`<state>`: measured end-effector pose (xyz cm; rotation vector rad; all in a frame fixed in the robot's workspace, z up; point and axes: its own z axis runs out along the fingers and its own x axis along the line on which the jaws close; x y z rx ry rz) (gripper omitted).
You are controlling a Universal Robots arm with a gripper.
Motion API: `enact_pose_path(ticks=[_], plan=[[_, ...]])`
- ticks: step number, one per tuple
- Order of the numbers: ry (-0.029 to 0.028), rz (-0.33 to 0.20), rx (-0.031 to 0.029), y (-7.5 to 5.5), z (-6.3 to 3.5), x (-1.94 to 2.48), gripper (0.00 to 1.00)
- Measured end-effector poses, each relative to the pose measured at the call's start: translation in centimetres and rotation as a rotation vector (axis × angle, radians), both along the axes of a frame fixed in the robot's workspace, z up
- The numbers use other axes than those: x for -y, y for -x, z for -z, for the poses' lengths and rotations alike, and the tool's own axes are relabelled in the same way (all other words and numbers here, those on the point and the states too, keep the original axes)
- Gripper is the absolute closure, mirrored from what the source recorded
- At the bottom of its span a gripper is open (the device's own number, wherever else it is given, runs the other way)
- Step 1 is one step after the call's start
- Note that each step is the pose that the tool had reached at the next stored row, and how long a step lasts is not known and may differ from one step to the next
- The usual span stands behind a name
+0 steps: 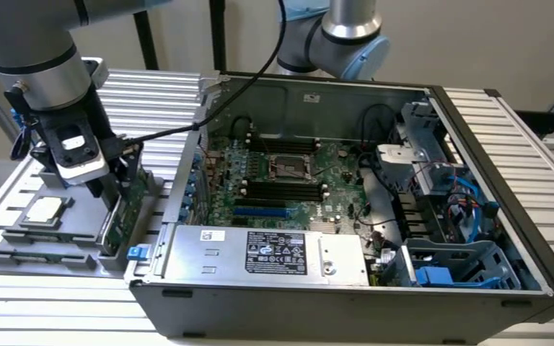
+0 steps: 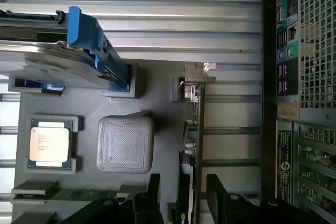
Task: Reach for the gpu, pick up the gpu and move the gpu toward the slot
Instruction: 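Pick up the gpu and move the gpu toward the slot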
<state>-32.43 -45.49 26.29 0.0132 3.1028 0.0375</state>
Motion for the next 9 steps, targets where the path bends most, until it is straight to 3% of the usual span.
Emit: enact_pose_path(ticks=[5,9], plan=[[0.0062,0.003,0.0015,0.0,0.81,0.04,0.52],[0.0143,0.009,0.0028,-0.1,1.35,0.04,0.52]])
